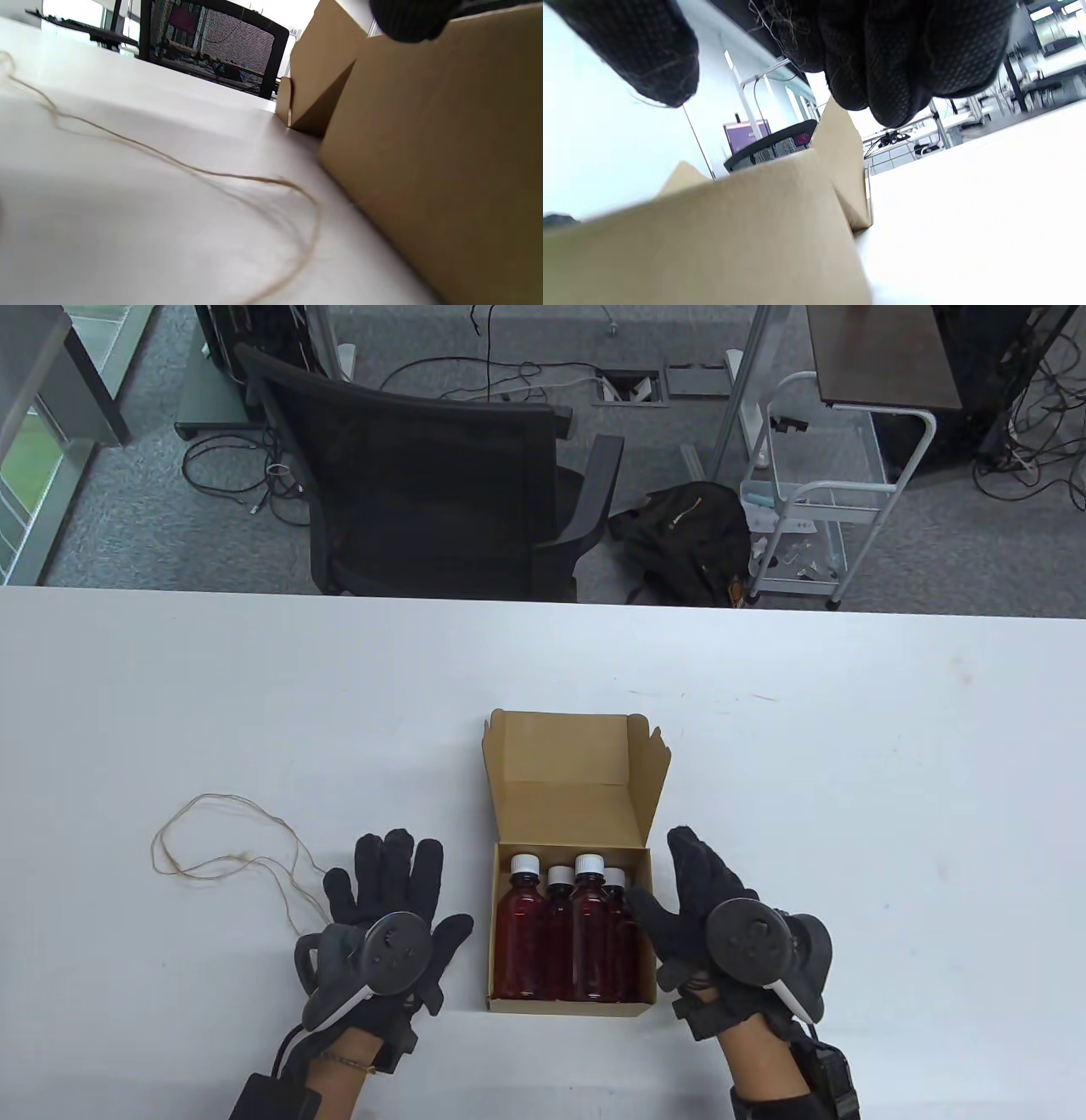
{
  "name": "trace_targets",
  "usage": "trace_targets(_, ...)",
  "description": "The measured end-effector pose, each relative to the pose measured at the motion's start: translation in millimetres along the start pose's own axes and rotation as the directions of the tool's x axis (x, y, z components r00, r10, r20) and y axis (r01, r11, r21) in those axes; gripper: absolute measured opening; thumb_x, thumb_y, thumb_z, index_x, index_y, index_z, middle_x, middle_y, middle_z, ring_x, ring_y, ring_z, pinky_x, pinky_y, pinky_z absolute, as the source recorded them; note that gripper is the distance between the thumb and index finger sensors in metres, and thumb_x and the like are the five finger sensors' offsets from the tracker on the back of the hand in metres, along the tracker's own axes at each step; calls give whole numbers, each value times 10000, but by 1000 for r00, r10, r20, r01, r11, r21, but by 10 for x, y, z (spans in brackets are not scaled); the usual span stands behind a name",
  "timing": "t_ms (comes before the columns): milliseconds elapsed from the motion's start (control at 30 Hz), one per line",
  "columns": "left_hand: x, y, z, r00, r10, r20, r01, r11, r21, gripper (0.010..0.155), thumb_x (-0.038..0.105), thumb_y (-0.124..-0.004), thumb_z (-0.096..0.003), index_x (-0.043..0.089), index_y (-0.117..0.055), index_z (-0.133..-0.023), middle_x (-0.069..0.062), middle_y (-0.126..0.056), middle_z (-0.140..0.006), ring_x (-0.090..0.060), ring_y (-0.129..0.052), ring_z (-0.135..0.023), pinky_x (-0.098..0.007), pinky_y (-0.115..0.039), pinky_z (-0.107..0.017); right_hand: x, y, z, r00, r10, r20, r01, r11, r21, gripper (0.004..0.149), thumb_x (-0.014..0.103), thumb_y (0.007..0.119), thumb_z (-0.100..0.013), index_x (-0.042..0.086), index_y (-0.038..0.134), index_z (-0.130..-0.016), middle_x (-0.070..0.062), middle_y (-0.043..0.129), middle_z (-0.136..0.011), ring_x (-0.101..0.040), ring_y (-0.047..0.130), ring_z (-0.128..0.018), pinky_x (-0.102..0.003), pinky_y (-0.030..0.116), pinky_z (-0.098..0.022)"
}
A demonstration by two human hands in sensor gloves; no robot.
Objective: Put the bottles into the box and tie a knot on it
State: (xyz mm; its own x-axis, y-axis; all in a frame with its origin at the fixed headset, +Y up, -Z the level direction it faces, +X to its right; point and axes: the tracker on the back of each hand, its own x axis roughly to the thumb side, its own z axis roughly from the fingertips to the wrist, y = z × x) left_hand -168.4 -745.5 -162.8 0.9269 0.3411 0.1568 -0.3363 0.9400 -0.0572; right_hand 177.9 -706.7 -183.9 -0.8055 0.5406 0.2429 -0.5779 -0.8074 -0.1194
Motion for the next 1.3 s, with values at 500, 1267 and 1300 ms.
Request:
trace_targets(500, 199, -135, -179, 955, 282, 97, -266, 953, -147, 889, 618, -611, -543, 197, -186, -1201, -181, -291, -1316, -603, -187, -1116, -813, -197, -646, -467, 487, 38, 899, -436, 49, 396, 854, 338, 815, 433, 661, -513, 51, 206, -1071, -292, 334, -1108, -555, 385, -958, -664, 413, -667)
trace_targets(1267, 4, -223, -225, 783, 598, 175, -525, 784, -330, 1034, 442, -740, -549, 240, 114, -1096, -272, -173, -1293, -614, -96, -1126, -856, -187, -647, -510, 636, -4, 725, -688, -30, 631, 647, 428, 927, 307, 787, -472, 97, 100, -1058, -248, 252, -1145, -549, 262, -998, -715, 343, -681)
trace_targets(1300, -1, -228, -227, 777, 603, 179, -533, 783, -322, 1042, 441, -745, -545, 242, 121, -1091, -257, -166, -1296, -610, -91, -1128, -858, -186, -646, -514, 632, -6, 725, -688, -27, 630, 648, 428, 929, 305, 788, -472, 100, 96, -1057, -236, 249, -1147, -547, 258, -999, -715, 343, -681)
